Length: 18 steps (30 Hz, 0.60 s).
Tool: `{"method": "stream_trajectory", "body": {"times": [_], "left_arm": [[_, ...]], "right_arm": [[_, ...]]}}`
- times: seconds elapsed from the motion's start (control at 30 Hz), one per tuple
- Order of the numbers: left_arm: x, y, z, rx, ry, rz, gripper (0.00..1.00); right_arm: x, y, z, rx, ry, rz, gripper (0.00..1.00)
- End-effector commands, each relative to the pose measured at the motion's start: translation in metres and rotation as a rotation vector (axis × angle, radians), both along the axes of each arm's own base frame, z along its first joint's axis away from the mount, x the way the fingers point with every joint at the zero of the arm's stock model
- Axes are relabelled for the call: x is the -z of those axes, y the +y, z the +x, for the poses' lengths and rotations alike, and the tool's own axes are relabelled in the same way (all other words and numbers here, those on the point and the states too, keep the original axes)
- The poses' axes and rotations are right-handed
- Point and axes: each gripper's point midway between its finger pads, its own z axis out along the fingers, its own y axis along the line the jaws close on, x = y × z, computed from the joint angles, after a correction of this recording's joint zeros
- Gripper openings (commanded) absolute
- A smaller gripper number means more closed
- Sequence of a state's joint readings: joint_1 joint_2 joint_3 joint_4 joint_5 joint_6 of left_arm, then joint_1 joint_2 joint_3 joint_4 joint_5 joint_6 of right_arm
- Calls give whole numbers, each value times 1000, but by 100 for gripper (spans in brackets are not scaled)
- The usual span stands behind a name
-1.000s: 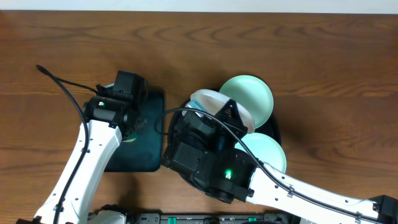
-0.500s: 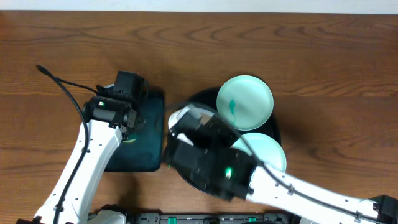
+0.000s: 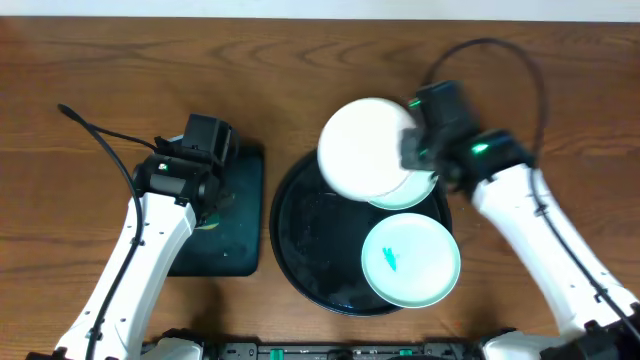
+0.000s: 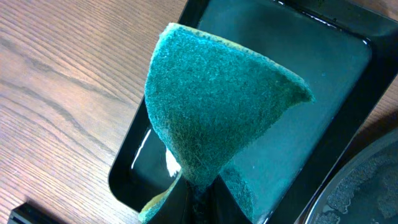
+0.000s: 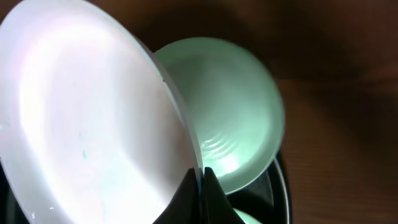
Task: Clean dirty plates on tray and stack at the side
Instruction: 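Lift the white plate with the right gripper off the round tray, then place the white plate on the table right of the tray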
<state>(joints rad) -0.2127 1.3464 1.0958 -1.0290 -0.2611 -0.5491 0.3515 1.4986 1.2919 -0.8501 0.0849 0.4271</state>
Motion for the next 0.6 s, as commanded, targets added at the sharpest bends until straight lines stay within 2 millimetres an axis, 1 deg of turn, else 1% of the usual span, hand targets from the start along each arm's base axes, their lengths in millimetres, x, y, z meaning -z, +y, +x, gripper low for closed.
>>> {"method": "stream_trajectory", "body": {"times": [0.0,0.1,0.23,0.37,0.4,0.5,0.57], "left_arm": [[-2,4,1,-2,-5,17,7],[-2,4,1,-2,-4,17,7],[-2,4,1,-2,-5,17,7],[-2,4,1,-2,-5,17,7],[-2,4,1,-2,-5,17,7],[-2,4,1,-2,-5,17,7],[-2,4,1,-2,-5,17,7]], "right_arm": [[2,-36,10,123,61,203,1],[8,-84,17,253,81,253,1],[21,-139,19,395,102,295,1],[44,-191,15,533,142,307,1],[50,-199,13,557,154,309,1],[75,-227,8,629,205,317,1],[92,-241,6,662,234,323,1]]}}
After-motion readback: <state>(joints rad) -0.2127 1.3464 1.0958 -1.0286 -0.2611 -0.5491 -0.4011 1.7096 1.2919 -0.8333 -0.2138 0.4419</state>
